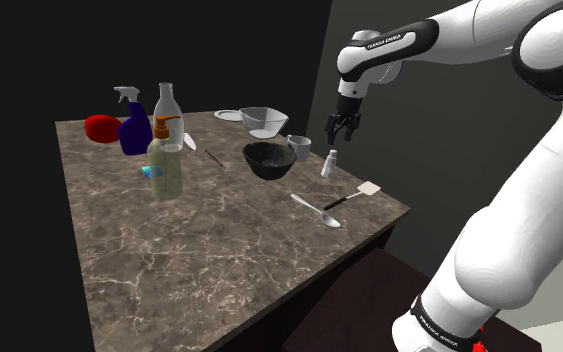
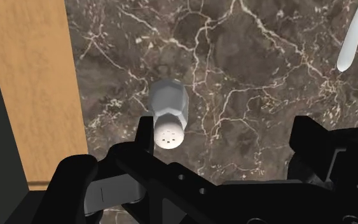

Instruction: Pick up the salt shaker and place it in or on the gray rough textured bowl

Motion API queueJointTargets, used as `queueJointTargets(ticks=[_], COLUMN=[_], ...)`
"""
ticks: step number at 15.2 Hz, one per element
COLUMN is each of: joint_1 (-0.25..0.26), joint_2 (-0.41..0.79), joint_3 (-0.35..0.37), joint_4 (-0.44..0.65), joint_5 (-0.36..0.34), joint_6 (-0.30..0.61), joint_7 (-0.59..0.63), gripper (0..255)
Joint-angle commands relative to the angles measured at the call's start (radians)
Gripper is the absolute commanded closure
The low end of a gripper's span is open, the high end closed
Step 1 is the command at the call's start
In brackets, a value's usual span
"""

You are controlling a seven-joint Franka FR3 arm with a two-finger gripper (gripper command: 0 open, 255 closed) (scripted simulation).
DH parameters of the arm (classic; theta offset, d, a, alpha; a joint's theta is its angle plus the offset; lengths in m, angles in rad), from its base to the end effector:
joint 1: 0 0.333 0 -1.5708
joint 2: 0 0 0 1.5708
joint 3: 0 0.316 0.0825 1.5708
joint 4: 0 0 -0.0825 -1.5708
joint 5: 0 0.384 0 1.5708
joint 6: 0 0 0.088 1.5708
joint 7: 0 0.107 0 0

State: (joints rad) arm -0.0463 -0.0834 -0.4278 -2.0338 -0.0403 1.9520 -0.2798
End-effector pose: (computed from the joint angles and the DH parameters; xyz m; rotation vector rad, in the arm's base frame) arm 0.4705 -0.2493 0.4781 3.1286 -0.2788 -0.0098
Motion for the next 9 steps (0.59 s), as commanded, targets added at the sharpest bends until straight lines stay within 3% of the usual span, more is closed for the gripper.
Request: queueJointTargets(ticks=[1,3,9], joint_1=[-0.012,-0.029,-0.033], joint_2=[0.079,0.164,0.184], joint_3=[-0.023,-0.038,-0.035], joint_4=[0.060,0.127,0.081], joint_5=[0.039,0.085,0.096], joint_6=[0.010,0.015,0.079], joint_7=[-0.051,-0.100,-0.108], gripper=[0,0,0])
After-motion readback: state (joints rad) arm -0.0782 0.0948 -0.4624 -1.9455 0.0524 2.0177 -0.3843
